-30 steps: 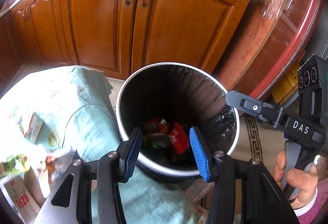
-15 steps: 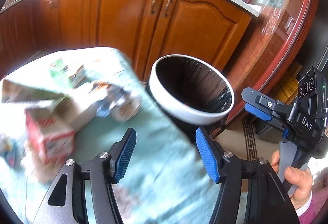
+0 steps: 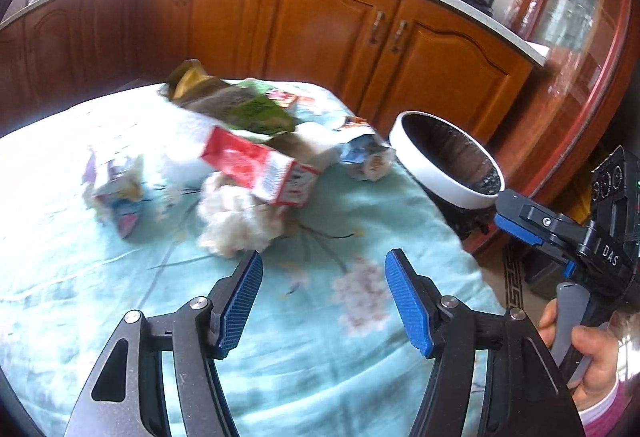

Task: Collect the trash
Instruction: 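Move both open grippers back over the table trash, then grasp the crumpled foil wrapper with the right gripper while the left grasps crumpled tissue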

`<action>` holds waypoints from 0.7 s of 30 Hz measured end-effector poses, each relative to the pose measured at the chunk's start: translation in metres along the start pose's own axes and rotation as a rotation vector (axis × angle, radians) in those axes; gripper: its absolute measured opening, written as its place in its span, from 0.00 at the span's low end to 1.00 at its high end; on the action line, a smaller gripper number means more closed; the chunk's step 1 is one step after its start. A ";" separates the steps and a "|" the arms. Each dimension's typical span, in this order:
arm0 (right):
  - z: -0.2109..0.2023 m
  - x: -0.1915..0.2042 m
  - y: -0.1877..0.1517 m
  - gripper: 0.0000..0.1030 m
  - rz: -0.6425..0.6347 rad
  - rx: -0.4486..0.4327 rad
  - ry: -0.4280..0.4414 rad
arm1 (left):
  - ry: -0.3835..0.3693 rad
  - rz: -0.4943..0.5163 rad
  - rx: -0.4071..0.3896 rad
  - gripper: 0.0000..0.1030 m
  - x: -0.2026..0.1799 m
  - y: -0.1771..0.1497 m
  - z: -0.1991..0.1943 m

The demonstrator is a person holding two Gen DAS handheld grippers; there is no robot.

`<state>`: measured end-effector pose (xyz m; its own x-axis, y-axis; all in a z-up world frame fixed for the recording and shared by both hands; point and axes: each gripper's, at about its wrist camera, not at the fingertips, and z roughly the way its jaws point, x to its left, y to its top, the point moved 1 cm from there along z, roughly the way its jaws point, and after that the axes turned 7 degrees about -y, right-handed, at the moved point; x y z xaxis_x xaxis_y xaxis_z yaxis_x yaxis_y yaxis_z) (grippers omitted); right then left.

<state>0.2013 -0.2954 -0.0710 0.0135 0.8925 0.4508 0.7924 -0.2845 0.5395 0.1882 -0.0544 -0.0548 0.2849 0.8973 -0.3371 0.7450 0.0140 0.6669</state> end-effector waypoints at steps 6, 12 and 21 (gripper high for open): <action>0.013 0.024 -0.004 0.94 -0.054 0.024 -0.013 | 0.043 -0.055 -0.019 0.62 0.023 -0.005 -0.019; 0.028 0.042 -0.002 0.94 -0.105 0.031 -0.023 | 0.067 -0.070 -0.017 0.62 0.034 0.001 -0.021; 0.073 0.055 0.027 0.82 -0.172 0.049 -0.052 | 0.079 -0.062 0.011 0.61 0.046 0.022 0.007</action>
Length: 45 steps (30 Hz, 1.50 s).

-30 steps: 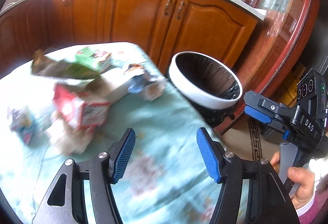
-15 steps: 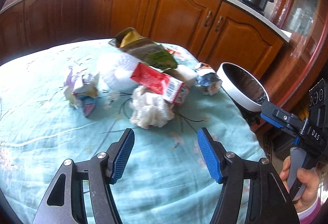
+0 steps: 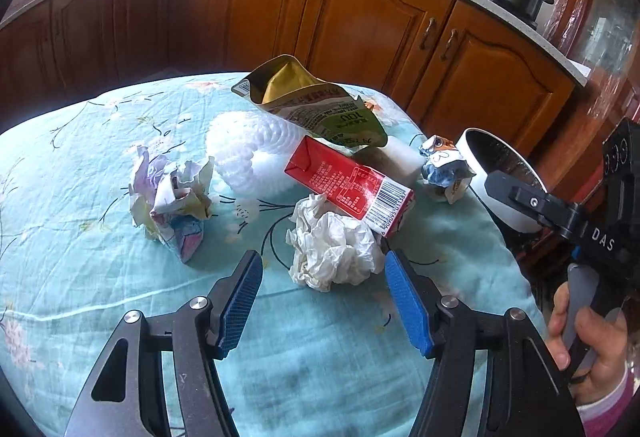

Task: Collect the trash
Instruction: 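Grasp the crumpled foil wrapper with the right gripper while the left grasps crumpled tissue, then carry the foil wrapper in the right gripper while the left carries the tissue to the bin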

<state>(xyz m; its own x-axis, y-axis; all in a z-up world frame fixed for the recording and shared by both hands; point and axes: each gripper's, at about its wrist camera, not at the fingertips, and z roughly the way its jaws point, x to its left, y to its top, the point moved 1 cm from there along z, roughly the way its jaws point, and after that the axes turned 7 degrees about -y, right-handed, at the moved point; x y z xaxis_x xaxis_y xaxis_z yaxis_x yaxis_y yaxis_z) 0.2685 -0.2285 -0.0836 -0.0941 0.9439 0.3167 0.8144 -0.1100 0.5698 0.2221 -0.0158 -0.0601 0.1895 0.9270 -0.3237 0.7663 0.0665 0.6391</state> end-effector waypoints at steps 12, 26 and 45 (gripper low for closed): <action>0.035 0.001 0.007 0.24 -0.036 0.043 -0.008 | -0.063 0.060 0.031 0.22 -0.001 0.009 0.027; -0.033 -0.012 -0.013 0.23 0.031 -0.022 0.051 | -0.159 0.096 0.007 0.20 -0.029 -0.012 -0.018; -0.083 -0.095 -0.015 0.23 0.174 -0.091 -0.040 | -0.223 0.202 0.030 0.20 -0.099 0.013 0.028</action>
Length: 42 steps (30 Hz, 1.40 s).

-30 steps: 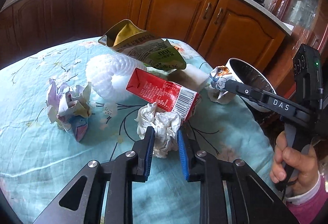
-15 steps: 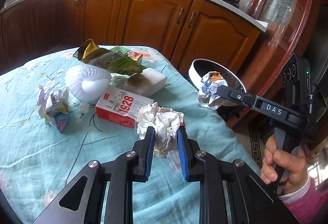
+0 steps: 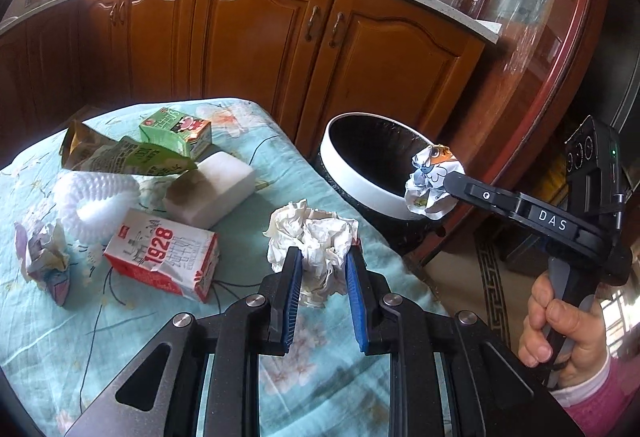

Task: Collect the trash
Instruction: 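Carry the foil wrapper in the right gripper while the left carries the tissue to the bin, then open both grippers over the bin to drop the wrapper and tissue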

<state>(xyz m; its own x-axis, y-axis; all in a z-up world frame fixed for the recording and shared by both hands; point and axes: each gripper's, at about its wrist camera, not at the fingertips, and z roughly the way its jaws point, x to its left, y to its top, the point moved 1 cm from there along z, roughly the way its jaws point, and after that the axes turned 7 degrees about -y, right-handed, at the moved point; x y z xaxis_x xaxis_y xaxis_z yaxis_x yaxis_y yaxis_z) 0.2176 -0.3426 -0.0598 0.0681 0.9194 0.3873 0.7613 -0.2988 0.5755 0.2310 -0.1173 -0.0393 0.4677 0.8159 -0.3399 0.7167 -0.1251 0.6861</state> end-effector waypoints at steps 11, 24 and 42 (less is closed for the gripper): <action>-0.004 -0.036 0.016 0.23 0.058 -0.025 -0.024 | -0.015 0.046 0.010 0.20 -0.018 0.028 0.040; 0.012 -0.066 0.044 0.24 0.096 -0.020 -0.048 | -0.019 0.081 0.032 0.21 -0.038 0.072 0.095; 0.052 -0.103 0.067 0.44 0.145 0.069 -0.059 | -0.003 0.071 0.161 0.34 -0.039 0.109 0.187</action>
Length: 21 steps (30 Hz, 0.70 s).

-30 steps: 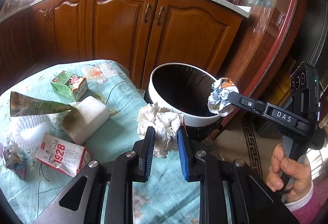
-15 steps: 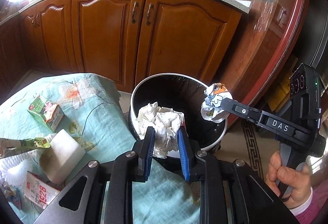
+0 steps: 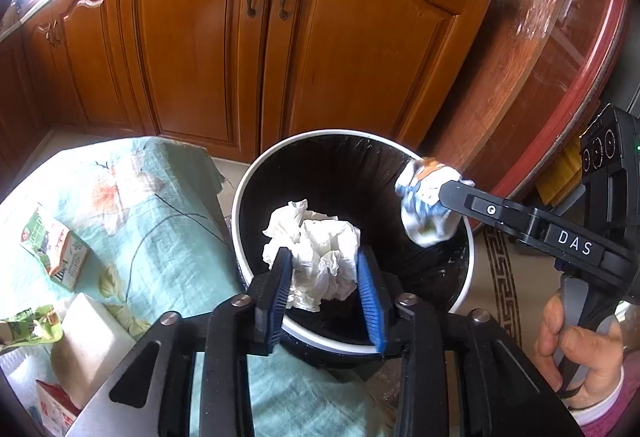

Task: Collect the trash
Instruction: 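Open both grippers over the bin to drop the wrapper and tissue, then move both open grippers back over the table trash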

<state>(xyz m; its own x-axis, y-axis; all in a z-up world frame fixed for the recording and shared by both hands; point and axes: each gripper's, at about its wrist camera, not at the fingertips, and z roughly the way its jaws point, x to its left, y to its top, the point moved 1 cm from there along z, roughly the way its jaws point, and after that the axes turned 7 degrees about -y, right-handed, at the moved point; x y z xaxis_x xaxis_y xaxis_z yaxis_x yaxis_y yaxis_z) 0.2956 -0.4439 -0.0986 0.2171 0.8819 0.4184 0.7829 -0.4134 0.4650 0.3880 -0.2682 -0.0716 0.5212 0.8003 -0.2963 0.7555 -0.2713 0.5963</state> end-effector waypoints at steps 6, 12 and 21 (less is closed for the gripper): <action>-0.002 -0.006 -0.003 0.50 0.031 -0.010 0.014 | -0.012 0.003 -0.018 0.50 0.000 -0.005 -0.005; -0.017 -0.003 -0.013 0.57 0.049 -0.044 0.022 | -0.020 -0.020 -0.058 0.52 0.003 -0.022 -0.024; -0.041 0.028 -0.050 0.84 0.025 -0.079 0.048 | -0.006 -0.098 -0.124 0.57 0.019 -0.081 -0.074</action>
<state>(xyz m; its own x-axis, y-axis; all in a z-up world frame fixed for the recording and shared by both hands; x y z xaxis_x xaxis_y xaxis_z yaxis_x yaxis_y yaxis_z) 0.2387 -0.4083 -0.0778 0.2063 0.8603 0.4661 0.7289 -0.4529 0.5134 0.3080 -0.1916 -0.0704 0.4502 0.8165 -0.3615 0.7483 -0.1241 0.6516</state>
